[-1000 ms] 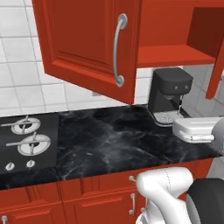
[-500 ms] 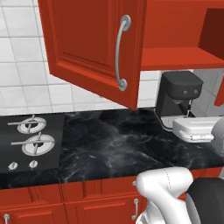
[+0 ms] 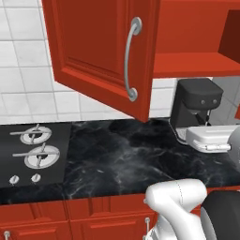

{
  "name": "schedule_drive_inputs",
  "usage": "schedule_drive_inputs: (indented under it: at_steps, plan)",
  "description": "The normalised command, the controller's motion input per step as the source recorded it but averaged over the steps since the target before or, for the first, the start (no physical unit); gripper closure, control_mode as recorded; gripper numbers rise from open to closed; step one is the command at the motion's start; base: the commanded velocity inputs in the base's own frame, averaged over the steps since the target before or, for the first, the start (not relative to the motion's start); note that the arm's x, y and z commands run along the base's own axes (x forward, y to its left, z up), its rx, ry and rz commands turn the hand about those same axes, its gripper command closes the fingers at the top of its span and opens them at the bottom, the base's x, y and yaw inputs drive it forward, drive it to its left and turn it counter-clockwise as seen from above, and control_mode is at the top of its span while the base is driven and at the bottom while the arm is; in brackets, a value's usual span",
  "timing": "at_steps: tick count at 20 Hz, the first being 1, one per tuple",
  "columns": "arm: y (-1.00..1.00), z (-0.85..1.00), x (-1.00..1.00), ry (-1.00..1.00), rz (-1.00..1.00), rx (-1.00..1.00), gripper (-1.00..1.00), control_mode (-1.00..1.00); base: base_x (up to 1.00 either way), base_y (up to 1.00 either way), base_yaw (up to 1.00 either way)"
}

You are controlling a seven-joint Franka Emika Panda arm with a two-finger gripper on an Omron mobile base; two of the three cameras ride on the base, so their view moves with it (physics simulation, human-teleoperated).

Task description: Close all open cabinet doors.

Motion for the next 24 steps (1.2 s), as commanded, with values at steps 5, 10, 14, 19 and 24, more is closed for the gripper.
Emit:
schedule_drive_inputs:
  at_steps: [5, 10, 14, 19, 24]
  plan:
    - [0.0, 0.0, 0.0, 0.0, 0.0, 0.0, -1.0, 1.0, 0.27, -0.23, 0.0]
    - [0.0, 0.0, 0.0, 0.0, 0.0, 0.0, -1.0, 1.0, 0.2, -0.14, 0.0]
    - [0.0, 0.0, 0.0, 0.0, 0.0, 0.0, -1.0, 1.0, 0.08, -0.15, -0.01]
    - [0.0, 0.0, 0.0, 0.0, 0.0, 0.0, -1.0, 1.0, 0.28, -0.15, -0.09]
    - [0.0, 0.0, 0.0, 0.0, 0.0, 0.0, -1.0, 1.0, 0.23, -0.09, -0.14]
